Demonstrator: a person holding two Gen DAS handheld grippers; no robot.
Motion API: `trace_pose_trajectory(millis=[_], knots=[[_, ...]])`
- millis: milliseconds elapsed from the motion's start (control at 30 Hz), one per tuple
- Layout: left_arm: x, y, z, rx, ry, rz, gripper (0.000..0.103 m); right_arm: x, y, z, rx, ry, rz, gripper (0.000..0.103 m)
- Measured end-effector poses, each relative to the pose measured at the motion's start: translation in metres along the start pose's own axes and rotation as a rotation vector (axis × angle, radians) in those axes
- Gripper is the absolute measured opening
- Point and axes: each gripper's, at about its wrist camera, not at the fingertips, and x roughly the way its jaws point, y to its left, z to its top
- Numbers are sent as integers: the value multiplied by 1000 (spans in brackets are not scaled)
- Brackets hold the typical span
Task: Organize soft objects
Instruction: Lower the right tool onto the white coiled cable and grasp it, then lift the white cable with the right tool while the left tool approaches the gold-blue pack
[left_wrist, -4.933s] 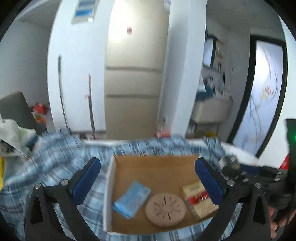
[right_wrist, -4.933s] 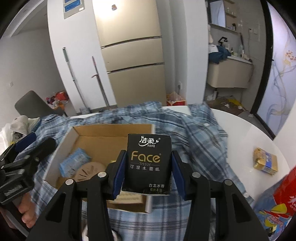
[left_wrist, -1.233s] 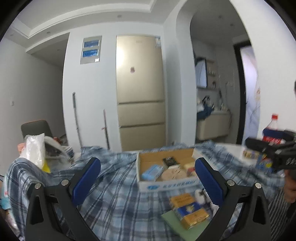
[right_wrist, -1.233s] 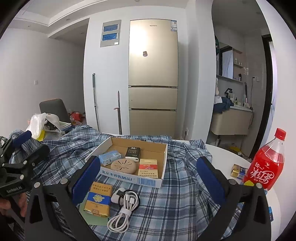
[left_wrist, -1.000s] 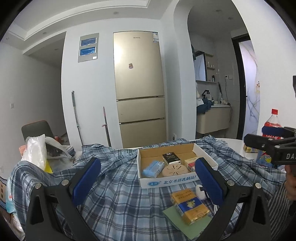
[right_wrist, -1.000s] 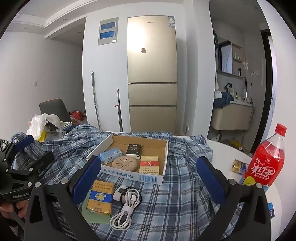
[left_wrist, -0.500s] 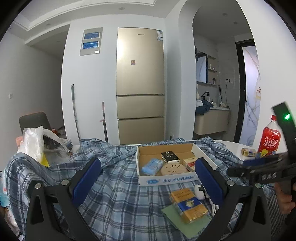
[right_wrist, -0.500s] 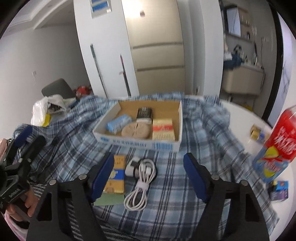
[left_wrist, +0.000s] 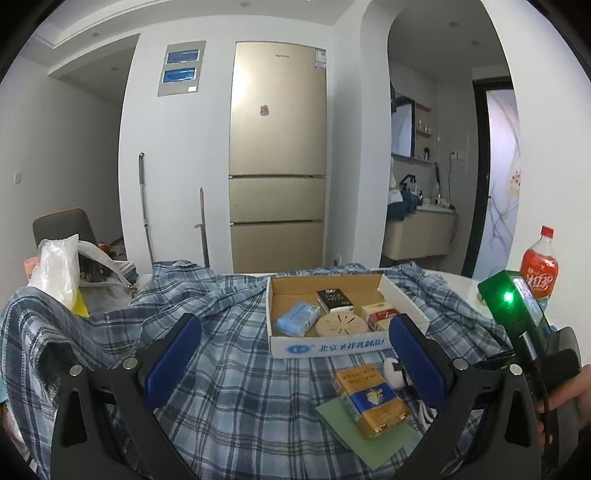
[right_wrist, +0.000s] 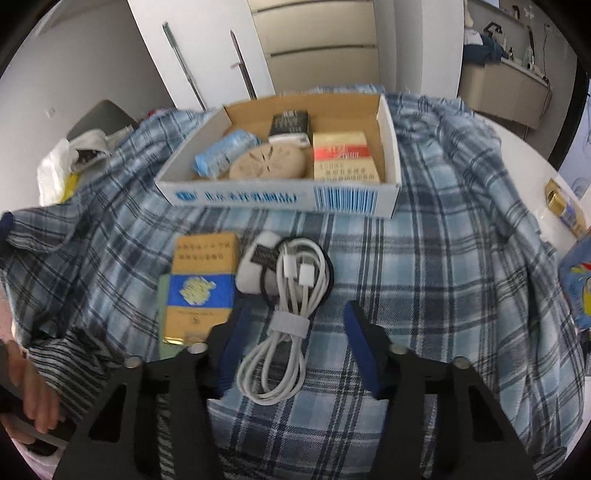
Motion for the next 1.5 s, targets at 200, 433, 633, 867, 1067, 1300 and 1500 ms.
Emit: trace_pose_trajectory(millis=[200,433,633,867,1067,1300,1500], knots=[[-2,3,-1,-12,-13,-11,103,9,6,-4,-14,27,13,42],[-2,2,0,-5,-8,-7,103,10,9,-4,-41,21,1,29],[-2,1,-1,4,1,2,103,-1,7,-5,-54,-9,-14,24],[2,0,-2,9,33,2,103,-22,1,-7,-85,-42,-40,23],[3,0,-3,10,37,6,103,-20,-14,-11,-101,-7,-84,23],[4,1,-3,13,41,5,103,-12,-27,-16,-94,23,-121,24],[2,0,-2,20,37,3,103,-8,-28,-16,-115,25,-139,50]])
